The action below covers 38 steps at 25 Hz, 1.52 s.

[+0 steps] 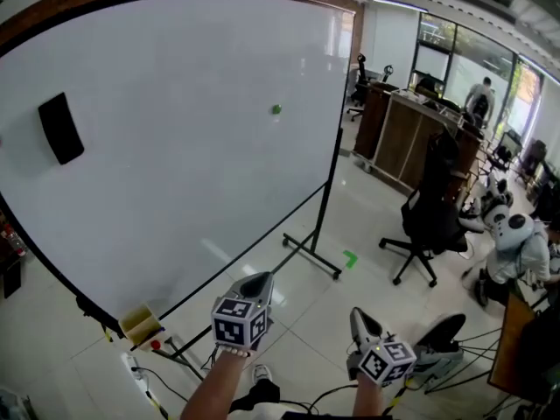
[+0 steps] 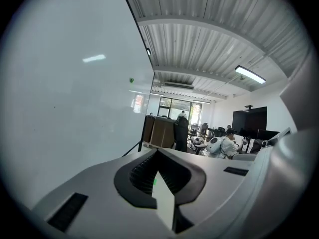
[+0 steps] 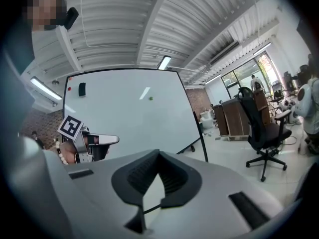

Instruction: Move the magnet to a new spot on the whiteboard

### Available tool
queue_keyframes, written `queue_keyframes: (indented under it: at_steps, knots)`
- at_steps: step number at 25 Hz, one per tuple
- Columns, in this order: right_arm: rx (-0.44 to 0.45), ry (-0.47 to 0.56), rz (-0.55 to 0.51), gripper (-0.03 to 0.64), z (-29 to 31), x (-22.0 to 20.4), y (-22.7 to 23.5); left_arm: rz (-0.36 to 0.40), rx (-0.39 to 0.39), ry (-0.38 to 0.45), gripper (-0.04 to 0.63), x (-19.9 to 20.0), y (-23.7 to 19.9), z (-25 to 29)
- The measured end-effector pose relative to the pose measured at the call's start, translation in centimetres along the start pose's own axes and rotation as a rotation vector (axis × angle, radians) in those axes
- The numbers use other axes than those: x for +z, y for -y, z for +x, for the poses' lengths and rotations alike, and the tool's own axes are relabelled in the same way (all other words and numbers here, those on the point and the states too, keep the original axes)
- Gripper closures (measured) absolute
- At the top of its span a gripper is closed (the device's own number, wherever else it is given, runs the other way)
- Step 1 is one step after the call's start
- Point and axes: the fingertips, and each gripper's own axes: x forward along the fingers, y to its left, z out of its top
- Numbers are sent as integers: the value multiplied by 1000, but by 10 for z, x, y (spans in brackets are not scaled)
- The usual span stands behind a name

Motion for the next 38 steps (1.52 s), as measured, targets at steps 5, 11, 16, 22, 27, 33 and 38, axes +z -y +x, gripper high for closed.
queue_keyframes:
  at_steps: [5, 11, 16, 22, 27, 33, 38]
  knots:
    - [5, -10, -35, 606, 85, 31, 21, -18, -14, 13, 598, 28, -43, 55]
    - [38, -7, -46, 606, 161, 63, 28, -8, -8, 19, 599, 54, -77, 99]
    - [97, -3, -52, 606, 200, 73, 47, -29, 27, 28, 598, 59, -90, 125]
    - [208, 2, -91, 606, 232, 107, 53, -66, 113, 49, 598, 64, -89, 132]
    - [292, 49, -193, 589, 272, 160, 45, -86, 172, 78, 598, 74, -84, 133]
    - [401, 137, -269, 540, 329, 240, 10, -86, 234, 106, 598, 81, -85, 122]
    - [446, 149, -336, 416, 375, 290, -22, -92, 293, 121, 598, 84, -94, 105]
